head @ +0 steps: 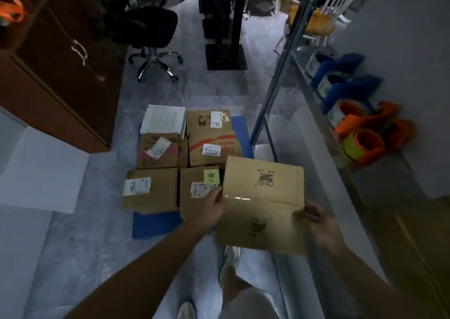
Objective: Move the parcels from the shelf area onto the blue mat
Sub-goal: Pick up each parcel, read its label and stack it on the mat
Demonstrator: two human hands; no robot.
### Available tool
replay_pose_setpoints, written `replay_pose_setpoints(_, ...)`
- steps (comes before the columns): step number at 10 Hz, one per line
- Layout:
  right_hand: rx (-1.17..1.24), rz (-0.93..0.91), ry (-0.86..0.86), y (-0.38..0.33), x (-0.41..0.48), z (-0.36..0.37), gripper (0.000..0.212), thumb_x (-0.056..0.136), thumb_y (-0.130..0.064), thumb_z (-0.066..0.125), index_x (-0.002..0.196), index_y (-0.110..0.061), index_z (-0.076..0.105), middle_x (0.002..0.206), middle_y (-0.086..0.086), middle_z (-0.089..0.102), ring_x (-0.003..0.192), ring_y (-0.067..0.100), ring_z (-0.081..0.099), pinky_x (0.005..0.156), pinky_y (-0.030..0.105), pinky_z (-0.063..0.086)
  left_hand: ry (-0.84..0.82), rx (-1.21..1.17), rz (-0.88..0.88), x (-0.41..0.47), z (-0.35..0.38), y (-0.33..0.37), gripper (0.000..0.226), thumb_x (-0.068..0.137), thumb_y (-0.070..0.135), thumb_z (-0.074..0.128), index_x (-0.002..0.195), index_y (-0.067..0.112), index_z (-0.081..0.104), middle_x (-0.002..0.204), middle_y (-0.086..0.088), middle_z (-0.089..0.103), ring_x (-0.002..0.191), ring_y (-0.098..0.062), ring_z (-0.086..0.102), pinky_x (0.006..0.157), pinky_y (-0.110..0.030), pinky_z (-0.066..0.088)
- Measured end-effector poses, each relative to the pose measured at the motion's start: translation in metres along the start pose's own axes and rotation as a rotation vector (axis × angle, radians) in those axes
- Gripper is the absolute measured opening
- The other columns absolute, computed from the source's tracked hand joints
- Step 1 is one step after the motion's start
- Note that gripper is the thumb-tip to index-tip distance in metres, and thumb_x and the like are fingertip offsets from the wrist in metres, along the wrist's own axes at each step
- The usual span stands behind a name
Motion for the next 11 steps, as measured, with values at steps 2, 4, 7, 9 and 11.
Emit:
replay_pose_setpoints(2, 0.443, -0.125, -0.280, -0.052, 0.094, 0.075, 0.024, 0.094, -0.013, 0.060, 0.118, -0.015, 0.061, 0.111, 0.009, 0.066, 0.100, 0.024, 0.064, 0.086, 0.035, 0.051, -0.021, 0.107, -0.040, 0.100, 0.031, -0.014, 0.042, 0.103, 0.011, 0.043, 0.144, 0.020, 0.045, 0.139, -0.010, 0.054, 0.122, -0.030, 0.054, 0.103, -0.050, 0.045)
replay_pose_setpoints(4, 0.425, -0.135, -0.397, -0.067, 0.164, 0.151, 0.019, 0.096, -0.014, 0.056, 0.111, -0.020, 0.064, 0.103, 0.013, 0.068, 0.084, 0.019, 0.065, 0.073, 0.025, 0.051, 0.123, 0.153, -0.126, 0.177, 0.035, -0.071, 0.052, 0.097, -0.001, 0.039, 0.145, 0.018, 0.046, 0.124, -0.017, 0.048, 0.114, -0.031, 0.051, 0.104, -0.043, 0.042)
replay_pose_setpoints(7, 0.362, -0.106, -0.446, -0.040, 0.233, 0.259, 0.025, 0.097, -0.023, 0.056, 0.116, -0.039, 0.057, 0.111, -0.007, 0.060, 0.097, 0.007, 0.058, 0.083, 0.034, 0.048, 0.081, 0.335, -0.250, 0.249, 0.062, -0.143, 0.059, 0.097, 0.020, 0.048, 0.152, 0.017, 0.028, 0.139, -0.008, 0.039, 0.124, -0.025, 0.044, 0.102, -0.029, 0.035)
replay_pose_setpoints(9, 0.169, -0.096, -0.612, -0.049, 0.269, 0.316, 0.034, 0.094, -0.007, 0.054, 0.119, -0.029, 0.053, 0.100, -0.006, 0.061, 0.090, 0.012, 0.058, 0.080, 0.032, 0.047, 0.096, 0.410, -0.320, 0.291, 0.063, -0.170, 0.046, 0.095, 0.014, 0.053, 0.138, 0.003, 0.043, 0.143, -0.016, 0.042, 0.128, -0.031, 0.044, 0.100, -0.036, 0.038)
replay_pose_setpoints(11, 0.178, -0.118, -0.648, -0.075, 0.307, 0.341, 0.043, 0.091, -0.006, 0.055, 0.124, -0.033, 0.052, 0.099, -0.014, 0.060, 0.089, 0.009, 0.057, 0.084, 0.032, 0.046, 0.145, 0.397, -0.378, 0.312, 0.070, -0.184, 0.054, 0.090, 0.009, 0.054, 0.141, 0.004, 0.035, 0.141, -0.019, 0.039, 0.124, -0.034, 0.045, 0.098, -0.037, 0.041)
Point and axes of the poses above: each hand's wrist, its own x-axis towards the middle knuckle, its own z-axis out of the palm, y = z × x, the point moved 10 cm from there along x, towards the middle knuckle
